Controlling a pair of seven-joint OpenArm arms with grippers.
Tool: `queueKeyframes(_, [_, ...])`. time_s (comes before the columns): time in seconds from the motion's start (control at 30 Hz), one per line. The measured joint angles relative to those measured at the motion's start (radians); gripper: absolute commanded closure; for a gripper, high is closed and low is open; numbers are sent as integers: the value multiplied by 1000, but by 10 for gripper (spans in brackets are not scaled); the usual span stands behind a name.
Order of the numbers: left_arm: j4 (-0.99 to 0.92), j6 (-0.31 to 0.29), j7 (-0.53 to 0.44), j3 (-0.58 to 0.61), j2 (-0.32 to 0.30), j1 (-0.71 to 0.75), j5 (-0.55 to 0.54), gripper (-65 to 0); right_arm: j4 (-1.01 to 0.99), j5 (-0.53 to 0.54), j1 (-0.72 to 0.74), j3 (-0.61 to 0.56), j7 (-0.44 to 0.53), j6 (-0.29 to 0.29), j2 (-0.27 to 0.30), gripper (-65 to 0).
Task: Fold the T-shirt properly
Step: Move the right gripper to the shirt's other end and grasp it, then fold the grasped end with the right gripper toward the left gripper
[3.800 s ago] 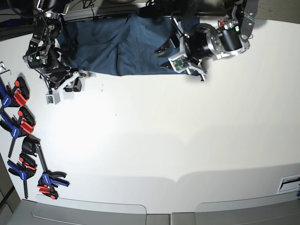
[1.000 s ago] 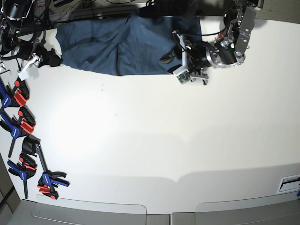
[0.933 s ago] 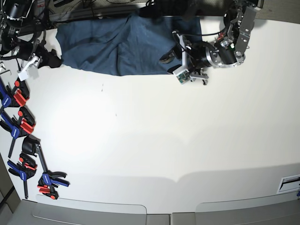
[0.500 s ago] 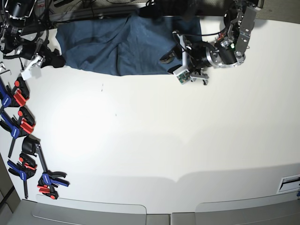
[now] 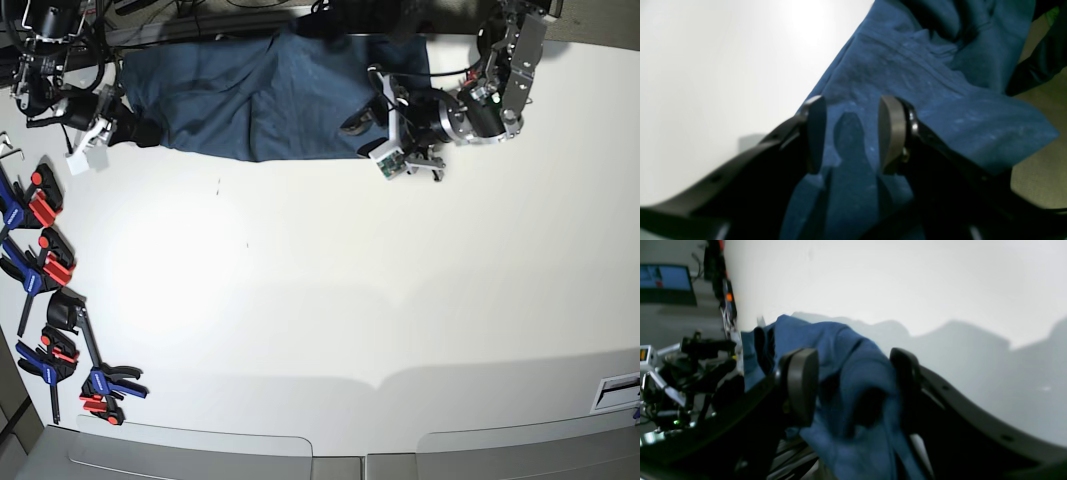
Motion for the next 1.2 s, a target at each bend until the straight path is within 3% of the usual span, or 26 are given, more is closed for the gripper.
queueKeyframes(0.13, [0, 0, 0, 0, 0, 0, 0, -235, 2, 3, 2, -46, 3, 3, 4, -295])
queueKeyframes(0.37, [0, 0, 1, -18, -11, 0, 0, -230, 6, -29, 2, -51, -14, 3, 7, -68])
queueKeyframes(0.47, [0, 0, 1, -64, -11, 0, 0, -221, 6, -25, 2, -52, -14, 3, 8, -2])
queueKeyframes(0.67, [0, 0, 40, -205, -10, 0, -61, -211, 2, 35, 2, -52, -1, 4, 8, 0])
queueKeyframes(0.93, [0, 0, 163, -422, -8, 5, -150, -62, 3, 34, 2, -52, -2, 4, 8, 0])
queueKeyframes(1.0, [0, 0, 170, -468, -32, 19, -187, -3, 9, 32, 2, -52, -2, 3, 8, 0])
queueKeyframes(1.2, [0, 0, 181, -533, -112, 103, -207, 0, 66, 23, -6, -55, -14, -7, 2, 0])
